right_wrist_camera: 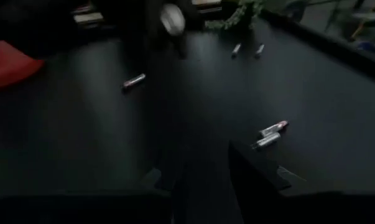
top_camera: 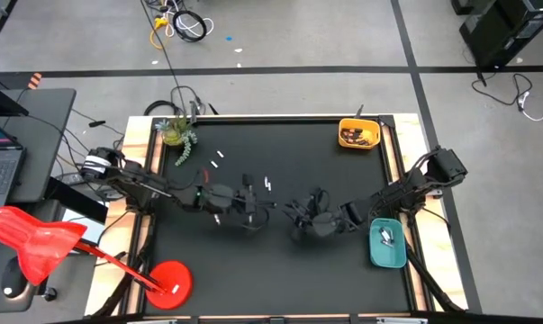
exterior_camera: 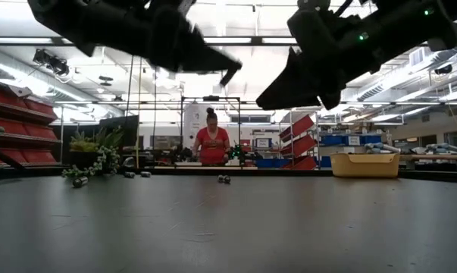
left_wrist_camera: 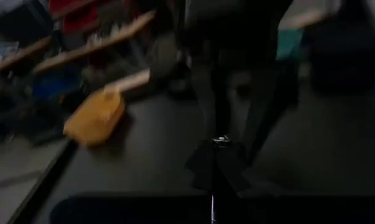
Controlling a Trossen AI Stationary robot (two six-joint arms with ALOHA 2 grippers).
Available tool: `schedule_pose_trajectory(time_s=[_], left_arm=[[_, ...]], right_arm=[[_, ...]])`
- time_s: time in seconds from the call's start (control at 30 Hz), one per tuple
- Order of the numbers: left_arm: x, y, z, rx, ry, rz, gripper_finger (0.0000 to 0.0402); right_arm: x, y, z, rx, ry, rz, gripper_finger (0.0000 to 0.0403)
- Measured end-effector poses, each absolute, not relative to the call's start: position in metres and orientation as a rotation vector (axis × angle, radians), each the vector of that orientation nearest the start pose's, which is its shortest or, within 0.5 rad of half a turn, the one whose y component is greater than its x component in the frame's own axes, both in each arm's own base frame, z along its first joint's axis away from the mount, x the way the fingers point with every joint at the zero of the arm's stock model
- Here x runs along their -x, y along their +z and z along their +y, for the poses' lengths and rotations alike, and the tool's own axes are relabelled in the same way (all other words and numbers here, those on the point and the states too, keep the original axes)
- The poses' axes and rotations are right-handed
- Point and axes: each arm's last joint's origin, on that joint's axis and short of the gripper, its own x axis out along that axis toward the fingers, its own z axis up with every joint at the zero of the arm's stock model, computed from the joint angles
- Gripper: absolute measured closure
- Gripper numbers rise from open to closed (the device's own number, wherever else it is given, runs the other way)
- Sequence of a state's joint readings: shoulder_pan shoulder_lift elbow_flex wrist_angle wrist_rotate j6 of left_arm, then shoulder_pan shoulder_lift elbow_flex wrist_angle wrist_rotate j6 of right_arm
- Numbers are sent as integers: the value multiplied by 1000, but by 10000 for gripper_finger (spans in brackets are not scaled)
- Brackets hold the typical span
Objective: Sort batteries
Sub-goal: Put the silver battery into the green bin
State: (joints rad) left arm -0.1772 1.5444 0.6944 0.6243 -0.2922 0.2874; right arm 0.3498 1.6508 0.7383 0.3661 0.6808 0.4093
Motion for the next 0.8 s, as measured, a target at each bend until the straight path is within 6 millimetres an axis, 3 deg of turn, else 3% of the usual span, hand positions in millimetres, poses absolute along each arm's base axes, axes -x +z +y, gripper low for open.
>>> schedule_pose_trajectory(time_s=[0.33, 0.8], left_arm=[[-314, 222, -43, -308, -65, 6, 401], [-313, 228, -43, -301, -64, -57, 401]], right_arm=[[-308, 180, 95, -88, -440, 231, 212], [-323, 200, 77, -45, -288, 108, 243]])
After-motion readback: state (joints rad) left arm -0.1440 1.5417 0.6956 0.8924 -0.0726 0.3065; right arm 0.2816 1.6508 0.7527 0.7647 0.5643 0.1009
